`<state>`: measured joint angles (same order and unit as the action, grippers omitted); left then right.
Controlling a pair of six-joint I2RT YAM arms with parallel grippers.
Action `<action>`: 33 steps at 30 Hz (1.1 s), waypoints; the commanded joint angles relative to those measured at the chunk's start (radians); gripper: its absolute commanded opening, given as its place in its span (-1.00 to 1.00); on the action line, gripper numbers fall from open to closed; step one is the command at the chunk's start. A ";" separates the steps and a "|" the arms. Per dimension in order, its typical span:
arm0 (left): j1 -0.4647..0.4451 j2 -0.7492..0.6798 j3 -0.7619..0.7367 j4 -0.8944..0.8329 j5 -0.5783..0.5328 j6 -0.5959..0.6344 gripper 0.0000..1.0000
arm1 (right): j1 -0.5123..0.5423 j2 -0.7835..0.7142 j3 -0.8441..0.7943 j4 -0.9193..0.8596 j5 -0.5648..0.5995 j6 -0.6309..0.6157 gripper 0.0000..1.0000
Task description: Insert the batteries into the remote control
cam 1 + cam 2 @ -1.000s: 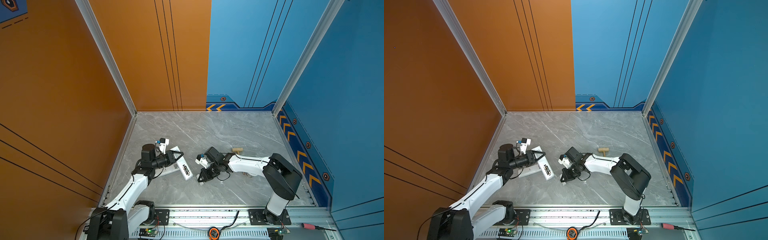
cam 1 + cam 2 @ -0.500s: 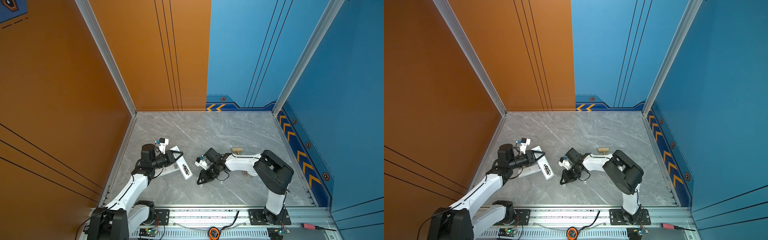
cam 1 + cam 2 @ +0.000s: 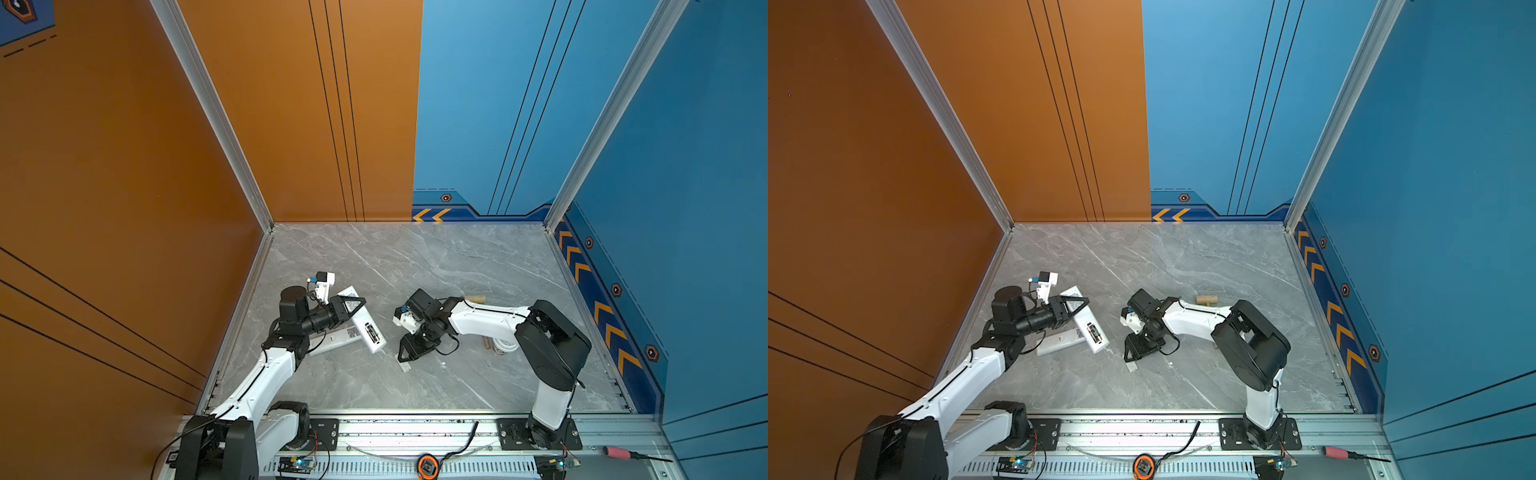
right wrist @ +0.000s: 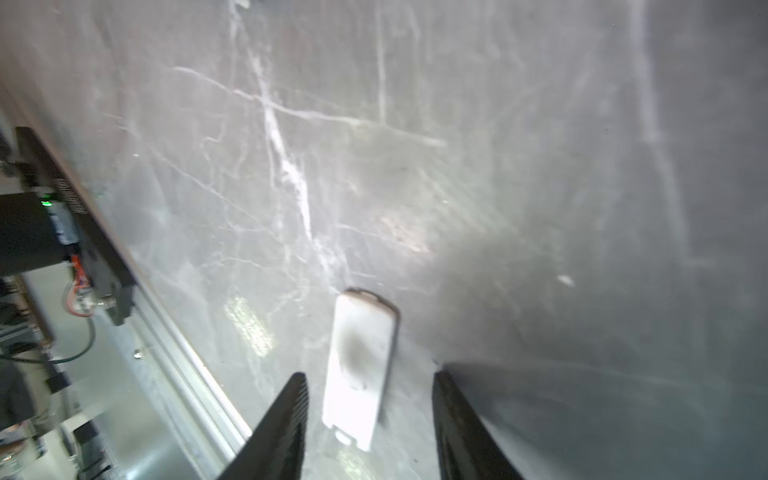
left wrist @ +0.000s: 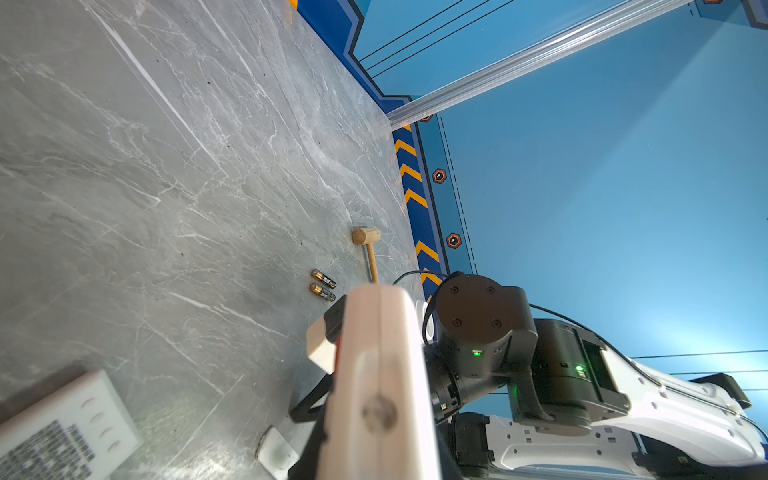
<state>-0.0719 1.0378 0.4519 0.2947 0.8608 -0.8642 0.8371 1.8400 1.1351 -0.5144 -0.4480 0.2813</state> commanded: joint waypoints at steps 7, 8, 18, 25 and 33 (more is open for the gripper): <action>0.007 -0.021 0.011 -0.139 -0.034 0.086 -1.00 | 0.180 -0.009 0.145 -0.312 0.276 0.085 0.23; 0.008 -0.026 0.011 -0.154 -0.043 0.092 -1.00 | 0.193 0.001 0.154 -0.312 0.281 0.102 0.24; 0.009 -0.061 -0.021 -0.193 -0.075 0.088 -1.00 | 0.207 0.064 0.216 -0.379 0.371 0.179 0.28; 0.011 -0.068 -0.034 -0.183 -0.091 0.083 -1.00 | 0.217 0.104 0.230 -0.368 0.362 0.179 0.24; 0.012 -0.070 -0.035 -0.184 -0.093 0.083 -1.00 | 0.224 0.106 0.229 -0.392 0.369 0.160 0.17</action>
<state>-0.0700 0.9817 0.4255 0.1074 0.7696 -0.7853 1.0546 1.9415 1.3472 -0.8566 -0.1070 0.4458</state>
